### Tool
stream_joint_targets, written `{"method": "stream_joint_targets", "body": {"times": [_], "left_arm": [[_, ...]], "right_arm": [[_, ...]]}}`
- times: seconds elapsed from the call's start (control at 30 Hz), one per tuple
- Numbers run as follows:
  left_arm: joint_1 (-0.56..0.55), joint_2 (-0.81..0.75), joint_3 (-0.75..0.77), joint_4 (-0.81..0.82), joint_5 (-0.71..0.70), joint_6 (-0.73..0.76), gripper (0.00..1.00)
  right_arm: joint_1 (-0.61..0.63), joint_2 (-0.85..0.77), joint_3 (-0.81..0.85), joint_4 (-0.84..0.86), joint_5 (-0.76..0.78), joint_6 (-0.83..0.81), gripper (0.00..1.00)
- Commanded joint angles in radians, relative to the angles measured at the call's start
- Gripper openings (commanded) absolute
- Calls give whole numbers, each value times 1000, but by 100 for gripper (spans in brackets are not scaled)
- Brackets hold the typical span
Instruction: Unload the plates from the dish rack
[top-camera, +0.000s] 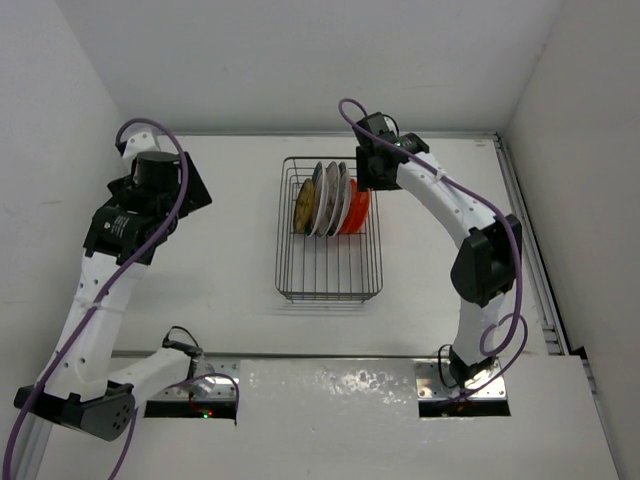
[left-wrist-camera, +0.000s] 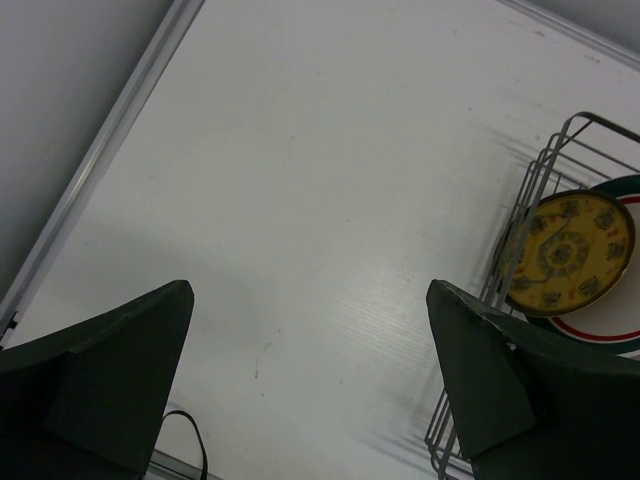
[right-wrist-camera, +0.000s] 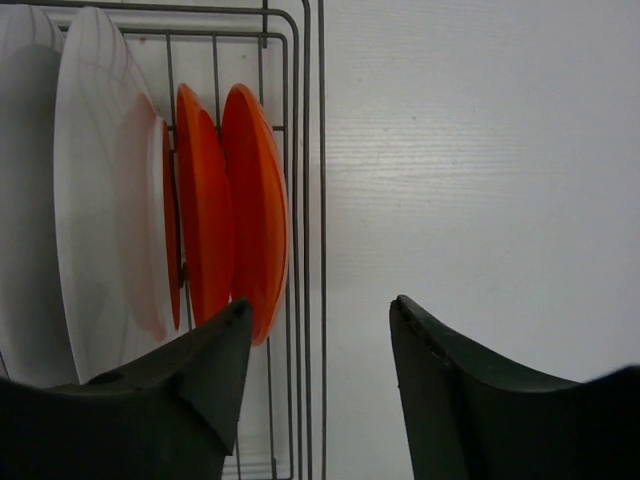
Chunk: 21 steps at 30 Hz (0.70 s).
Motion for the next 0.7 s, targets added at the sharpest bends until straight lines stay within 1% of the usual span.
{"method": "stream_joint_targets", "body": {"times": [0.0, 0.27, 0.37, 0.4, 0.43, 0.47, 0.57, 0.6, 0.67], "left_arm": [[-9, -21, -23, -6, -11, 7, 100], [-8, 1, -45, 0, 8, 28, 100], [-9, 13, -48, 4, 9, 33, 100], [-9, 18, -45, 6, 12, 33, 100], [-9, 21, -43, 6, 14, 34, 100], [-9, 24, -40, 11, 15, 37, 100], [-9, 30, -37, 17, 15, 45, 100], [-9, 37, -37, 17, 14, 45, 100], [-9, 41, -34, 17, 12, 47, 100]], "right_arm": [[-2, 4, -9, 81, 22, 16, 53], [-2, 66, -52, 141, 34, -12, 49], [0, 89, -61, 156, 29, -21, 40], [0, 94, -62, 161, 23, -22, 33], [-2, 92, -65, 171, 20, -19, 29], [-2, 89, -62, 176, 14, -19, 20], [0, 83, -35, 169, 20, -7, 9], [-2, 71, -7, 155, 23, -3, 7], [-2, 51, 22, 141, 38, 13, 6]]}}
